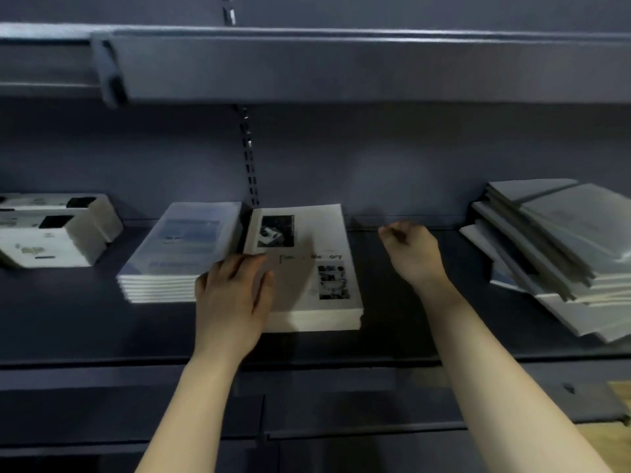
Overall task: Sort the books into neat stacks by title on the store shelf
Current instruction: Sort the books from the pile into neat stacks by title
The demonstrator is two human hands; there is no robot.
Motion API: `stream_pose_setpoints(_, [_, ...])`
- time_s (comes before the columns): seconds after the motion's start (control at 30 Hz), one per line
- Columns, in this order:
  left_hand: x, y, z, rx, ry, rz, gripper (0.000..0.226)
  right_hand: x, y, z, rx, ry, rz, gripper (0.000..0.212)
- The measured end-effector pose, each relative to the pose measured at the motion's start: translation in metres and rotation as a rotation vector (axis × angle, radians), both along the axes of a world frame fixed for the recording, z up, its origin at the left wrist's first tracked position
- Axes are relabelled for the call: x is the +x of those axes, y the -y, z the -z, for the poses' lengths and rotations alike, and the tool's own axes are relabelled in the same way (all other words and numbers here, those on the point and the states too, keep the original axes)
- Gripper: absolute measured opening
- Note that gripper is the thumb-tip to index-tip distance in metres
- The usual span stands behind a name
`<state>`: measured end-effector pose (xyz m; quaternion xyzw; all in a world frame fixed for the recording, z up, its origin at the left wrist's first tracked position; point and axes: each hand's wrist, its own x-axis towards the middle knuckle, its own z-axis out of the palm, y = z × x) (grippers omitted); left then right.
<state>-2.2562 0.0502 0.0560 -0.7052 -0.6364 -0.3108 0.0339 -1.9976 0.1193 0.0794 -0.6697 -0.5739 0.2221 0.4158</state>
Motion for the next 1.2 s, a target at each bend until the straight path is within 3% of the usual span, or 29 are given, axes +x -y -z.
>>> stream_pose_setpoints(0.17, [0.061, -0.017, -0.011, -0.092, -0.078, 0.073, 0.048, 0.062, 0.012, -0.019, 0.074, 0.088, 0.071, 0.018])
stream_pose_setpoints(0.33, [0.137, -0.023, -0.018, -0.085, -0.043, 0.151, 0.049, 0.126, 0.028, -0.04, 0.207, 0.201, 0.152, 0.018])
stream_pose_setpoints(0.53, [0.225, -0.026, -0.018, -0.101, -0.014, 0.227, 0.056, 0.211, 0.035, -0.05, 0.223, 0.342, 0.23, 0.018])
stream_pose_setpoints(0.83, [0.328, -0.02, -0.029, -0.116, -0.029, 0.264, 0.038, 0.32, 0.038, -0.047, 0.154, 0.466, 0.307, 0.018])
stream_pose_setpoints(1.03, [0.365, -0.017, -0.03, -0.122, -0.03, 0.245, 0.036, 0.379, 0.031, -0.032, -0.025, 0.316, 0.389, 0.028])
stream_pose_setpoints(1.2, [0.381, -0.016, -0.029, -0.125, -0.036, 0.233, 0.035, 0.402, 0.024, -0.022, -0.109, 0.045, 0.415, 0.09])
